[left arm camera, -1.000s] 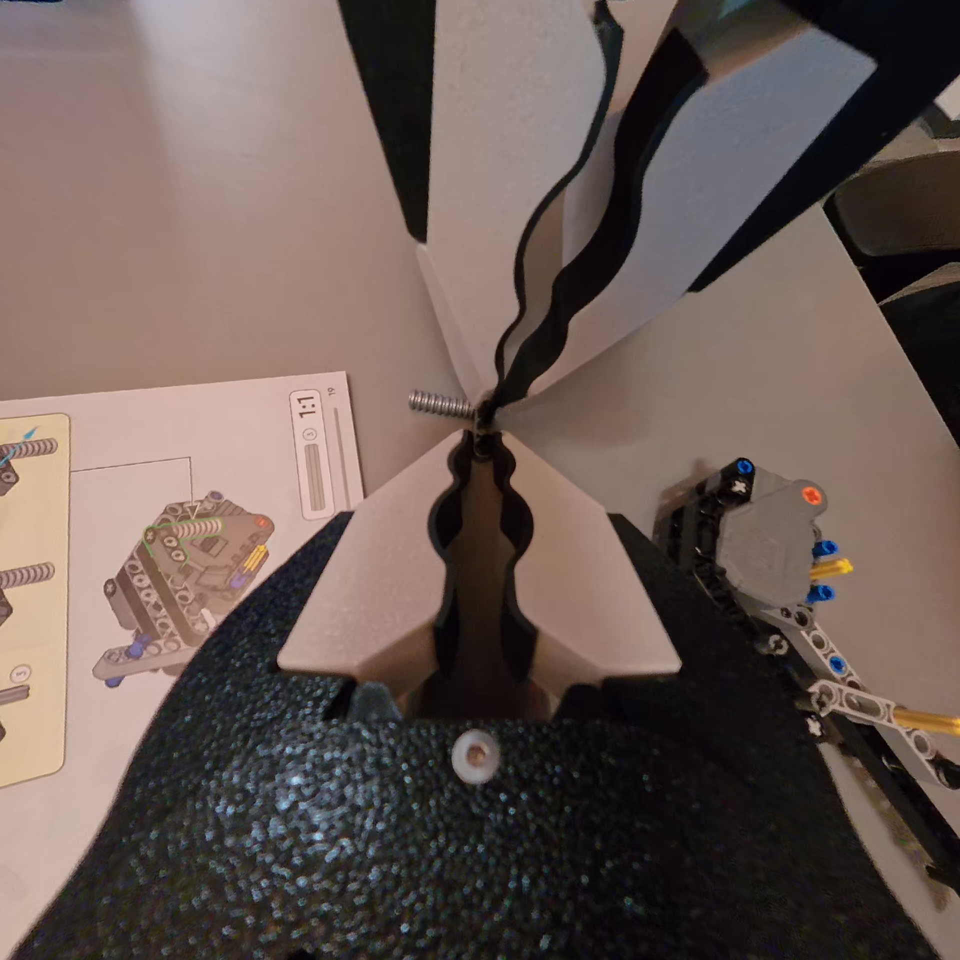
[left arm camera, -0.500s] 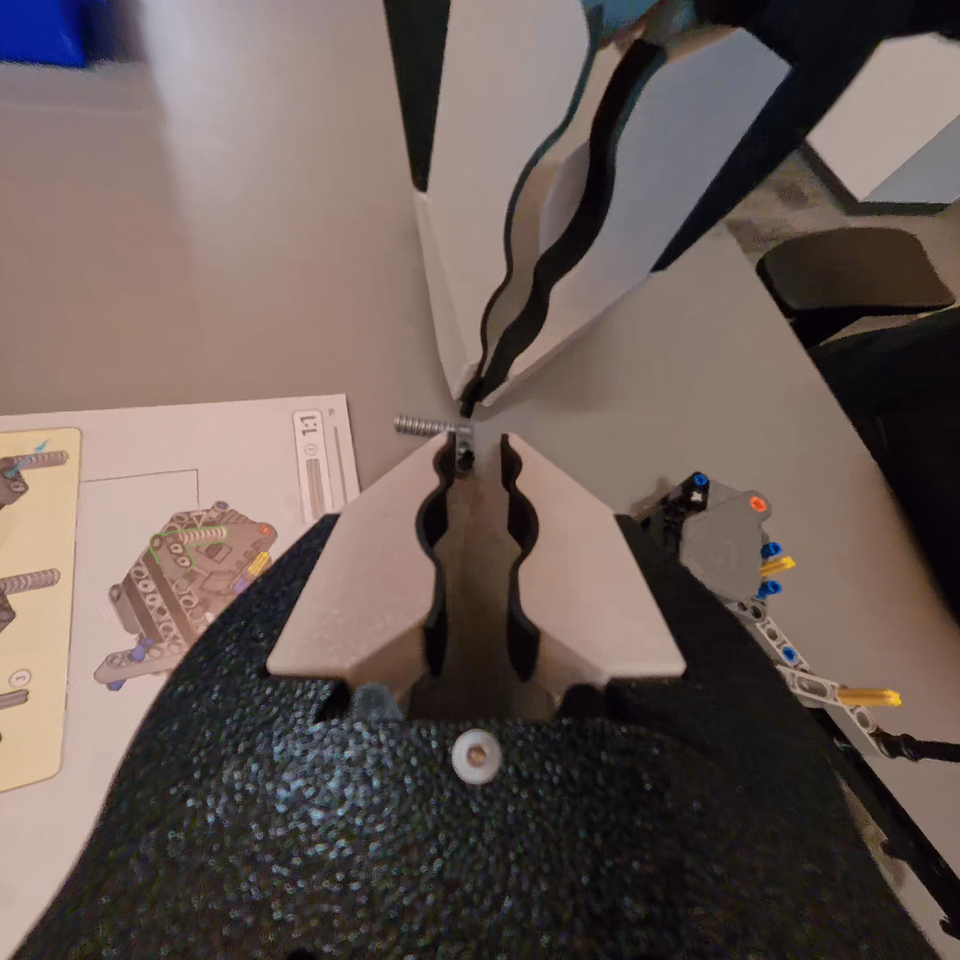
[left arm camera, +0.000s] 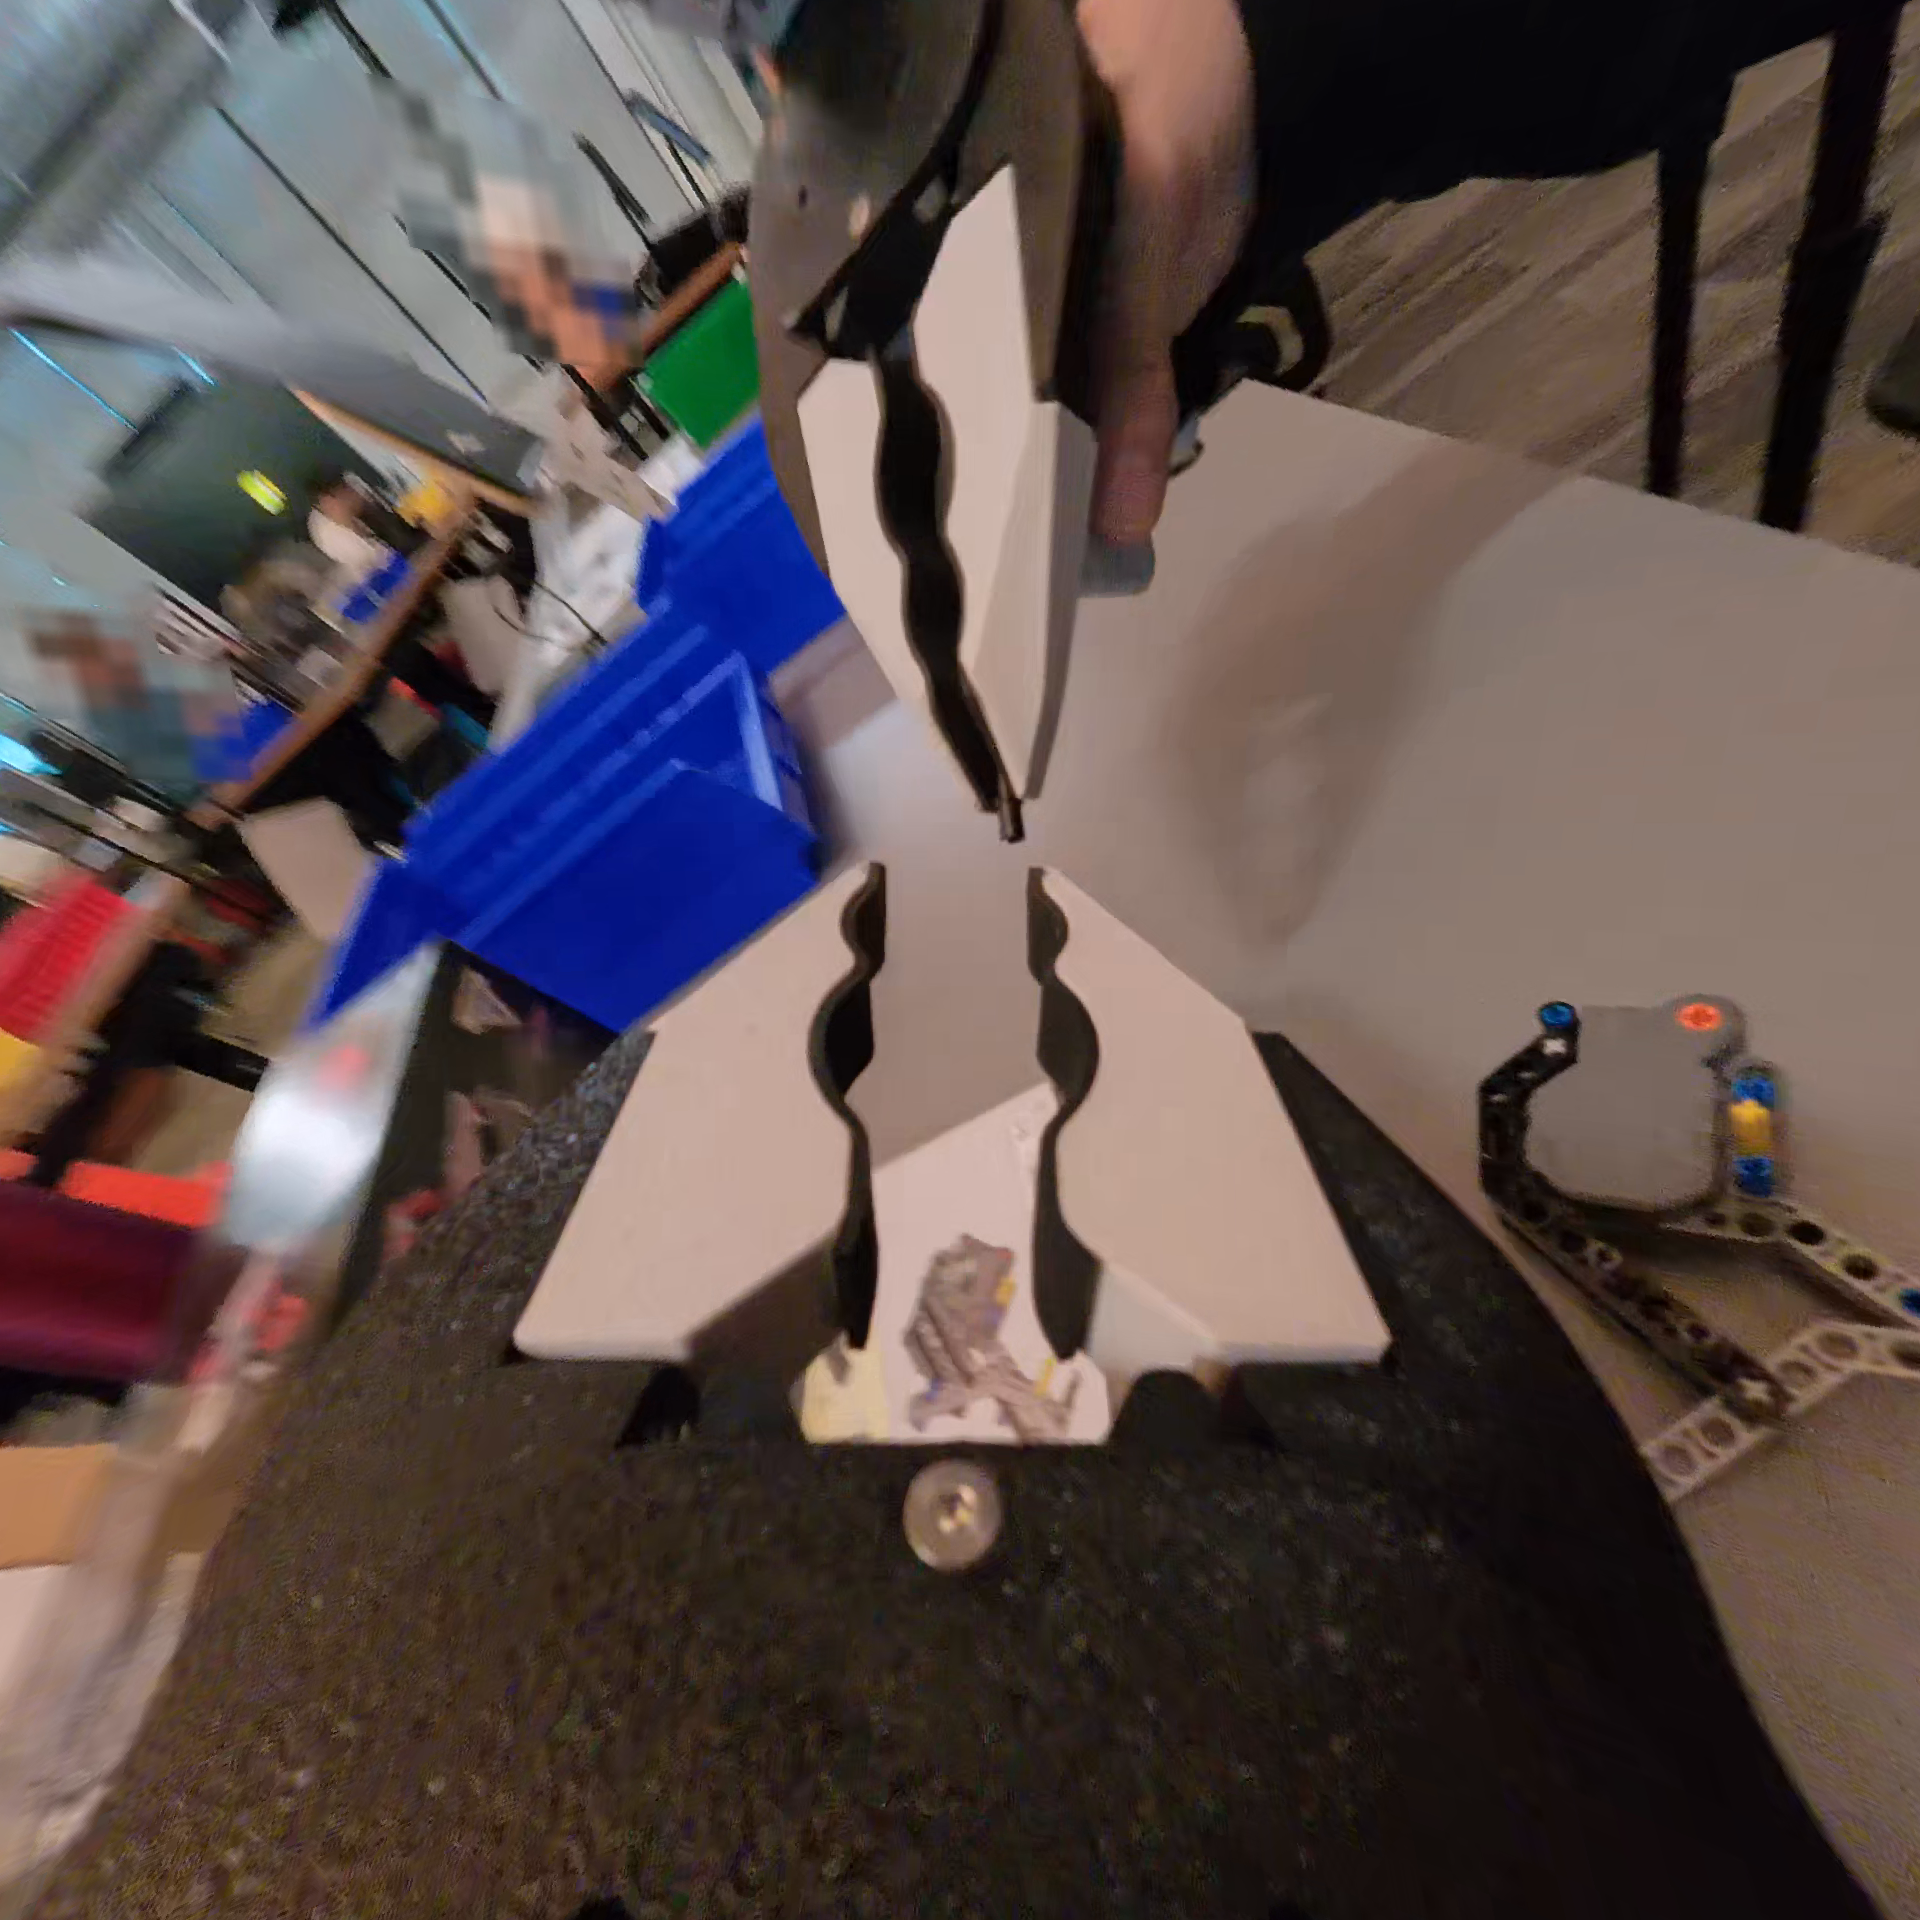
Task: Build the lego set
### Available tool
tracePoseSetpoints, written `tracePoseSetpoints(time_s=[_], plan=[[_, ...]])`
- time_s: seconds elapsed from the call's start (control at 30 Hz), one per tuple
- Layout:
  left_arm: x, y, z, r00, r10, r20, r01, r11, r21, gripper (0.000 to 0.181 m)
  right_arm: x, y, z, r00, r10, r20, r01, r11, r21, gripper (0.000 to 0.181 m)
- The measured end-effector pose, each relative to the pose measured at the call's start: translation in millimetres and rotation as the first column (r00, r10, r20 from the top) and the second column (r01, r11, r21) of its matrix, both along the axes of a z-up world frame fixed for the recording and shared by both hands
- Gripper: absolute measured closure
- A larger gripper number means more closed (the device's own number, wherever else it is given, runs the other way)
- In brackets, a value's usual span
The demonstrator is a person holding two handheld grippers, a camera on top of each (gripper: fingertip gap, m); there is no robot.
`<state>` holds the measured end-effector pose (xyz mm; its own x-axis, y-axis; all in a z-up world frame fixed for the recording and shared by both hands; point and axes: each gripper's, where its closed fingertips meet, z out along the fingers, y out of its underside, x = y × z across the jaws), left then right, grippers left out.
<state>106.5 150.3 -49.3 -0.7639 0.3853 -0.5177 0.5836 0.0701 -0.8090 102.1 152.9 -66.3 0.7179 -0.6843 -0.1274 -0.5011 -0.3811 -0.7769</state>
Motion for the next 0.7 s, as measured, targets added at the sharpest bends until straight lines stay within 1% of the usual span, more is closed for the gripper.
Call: tracePoseSetpoints(time_s=[0.03, 0.1, 0.23, 0.3, 0.33, 0.37, 0.4, 0.5, 0.7], plan=[[-4, 2, 8, 0.999, -0.005, 0.045, 0.007, 0.999, -0.044, 0.159, 0, 2, 11, 1.000, -0.027, 0.006, 0.027, 0.996, 0.082, 0.178], [-10, 5, 26, 0.994, 0.001, 0.106, 0.014, 0.990, -0.137, 0.165, -3, 6, 31, 0.999, -0.048, 0.024, 0.042, 0.976, 0.214, 0.178], [-21, 8, 48, 0.986, 0.027, 0.165, 0.013, 0.972, -0.234, 0.170, -9, 13, 55, 0.997, -0.056, 0.046, 0.036, 0.934, 0.354, 0.177], [-24, 7, 48, 0.977, 0.040, 0.207, 0.008, 0.974, -0.226, 0.174, -10, 16, 62, 0.998, -0.057, 0.041, 0.036, 0.919, 0.393, 0.178], [-20, 6, 49, 0.970, 0.080, 0.230, -0.024, 0.971, -0.236, 0.176, -12, 19, 65, 0.998, -0.040, 0.042, 0.019, 0.910, 0.413, 0.177], [-20, 5, 49, 0.962, 0.097, 0.256, -0.033, 0.970, -0.242, 0.180, -12, 21, 69, 0.998, -0.036, 0.047, 0.013, 0.902, 0.431, 0.178], [-20, 5, 50, 0.958, 0.106, 0.268, -0.036, 0.967, -0.252, 0.180, -12, 22, 72, 0.998, -0.038, 0.048, 0.013, 0.897, 0.441, 0.177], [-20, 6, 58, 0.952, 0.142, 0.271, -0.052, 0.948, -0.314, 0.181, -12, 22, 78, 0.997, -0.043, 0.067, 0.008, 0.894, 0.448, 0.177], [-12, 5, 70, 0.915, 0.272, 0.298, -0.134, 0.901, -0.412, 0.180, -8, 22, 91, 0.990, -0.084, 0.115, 0.020, 0.881, 0.473, 0.177]])
